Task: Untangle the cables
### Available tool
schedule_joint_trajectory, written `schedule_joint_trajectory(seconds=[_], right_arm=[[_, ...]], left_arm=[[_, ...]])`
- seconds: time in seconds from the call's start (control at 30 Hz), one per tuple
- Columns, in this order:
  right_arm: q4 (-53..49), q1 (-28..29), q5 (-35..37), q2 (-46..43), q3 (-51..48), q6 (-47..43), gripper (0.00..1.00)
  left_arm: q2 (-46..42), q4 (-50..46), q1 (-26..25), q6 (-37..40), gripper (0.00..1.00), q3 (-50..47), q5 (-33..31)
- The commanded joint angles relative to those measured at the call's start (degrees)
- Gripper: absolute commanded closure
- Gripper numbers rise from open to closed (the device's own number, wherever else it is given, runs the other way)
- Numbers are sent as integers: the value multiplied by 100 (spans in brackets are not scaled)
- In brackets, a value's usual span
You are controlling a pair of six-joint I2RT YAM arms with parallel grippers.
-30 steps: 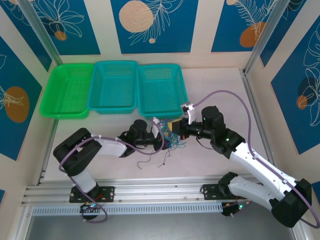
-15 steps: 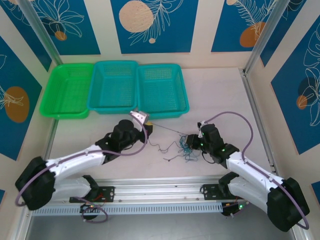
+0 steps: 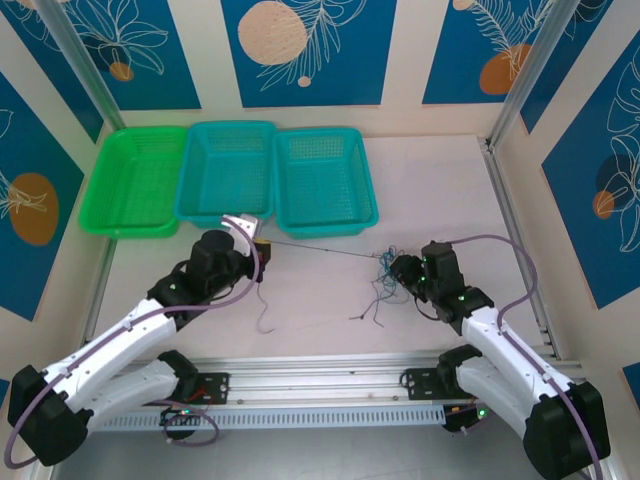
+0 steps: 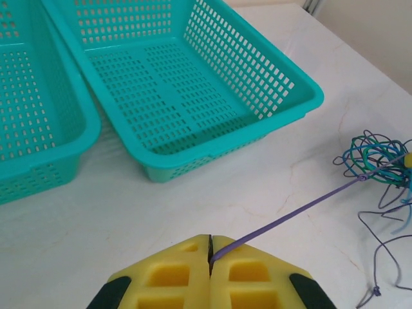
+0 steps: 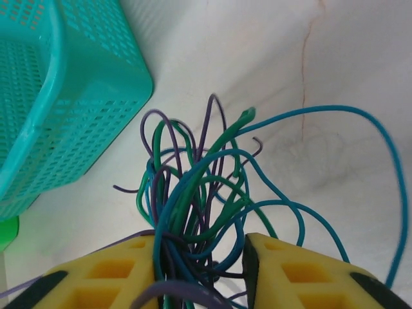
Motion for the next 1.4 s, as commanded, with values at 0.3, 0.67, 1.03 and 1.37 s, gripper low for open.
schedule_joint_trajectory(seconds=[0.3, 0.67, 1.03, 1.37], right_arm=[[109, 1134, -1523, 336, 728, -2239, 0], [-456, 2104, 1612, 2265, 1548, -1779, 7], [-398, 1378, 1676, 3652, 1750, -734, 66], [-445, -1112, 810, 959, 344, -846, 65]], left_arm=[[552, 938, 324, -625, 100, -679, 260], [171, 634, 325, -581, 100, -792, -76], [-1069, -876, 530, -618, 100, -622, -1905], [-1801, -1751, 1829, -1139, 100, -886, -1541]])
